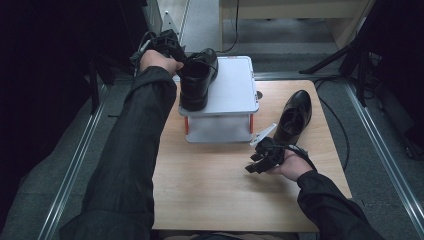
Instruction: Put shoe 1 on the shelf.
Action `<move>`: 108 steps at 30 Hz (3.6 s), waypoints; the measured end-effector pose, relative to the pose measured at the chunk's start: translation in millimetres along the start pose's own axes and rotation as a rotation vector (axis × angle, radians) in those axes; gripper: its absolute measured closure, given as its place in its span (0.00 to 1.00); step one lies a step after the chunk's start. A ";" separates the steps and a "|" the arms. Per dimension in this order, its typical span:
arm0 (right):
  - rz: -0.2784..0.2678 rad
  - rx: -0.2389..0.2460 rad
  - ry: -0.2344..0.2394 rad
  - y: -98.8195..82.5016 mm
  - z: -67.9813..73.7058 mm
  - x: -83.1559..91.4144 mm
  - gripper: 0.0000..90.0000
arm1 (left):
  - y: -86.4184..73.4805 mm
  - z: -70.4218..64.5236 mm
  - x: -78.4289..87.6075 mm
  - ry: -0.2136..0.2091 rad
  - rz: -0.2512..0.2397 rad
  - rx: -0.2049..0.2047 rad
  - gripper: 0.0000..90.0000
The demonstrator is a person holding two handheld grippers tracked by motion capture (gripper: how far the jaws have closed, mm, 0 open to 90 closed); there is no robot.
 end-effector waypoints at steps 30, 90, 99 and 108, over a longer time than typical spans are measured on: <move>0.016 0.006 -0.007 0.6 -1.3 -2.2 0.54 | -13.7 5.7 -0.8 -0.072 0.013 -0.047 0.64; -0.015 -0.044 -0.015 -1.1 -6.1 4.1 0.54 | -89.5 124.4 -108.8 -0.142 0.006 -0.104 0.61; -0.013 -0.041 -0.022 1.9 -6.4 2.4 0.55 | -106.5 127.1 -134.5 -0.131 0.000 -0.134 0.60; -0.019 -0.053 -0.024 0.8 -7.7 3.9 0.55 | -124.6 130.6 -154.5 -0.133 0.000 -0.151 0.60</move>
Point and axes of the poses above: each handheld gripper's, and its own axes: x roughly backward along the jaws, y roughly out of its top, z roughly to its left, the point moved 1 cm from there along -x, roughly forward along the jaws, and after that the axes turned 12 degrees about z, right-handed, at the moved point
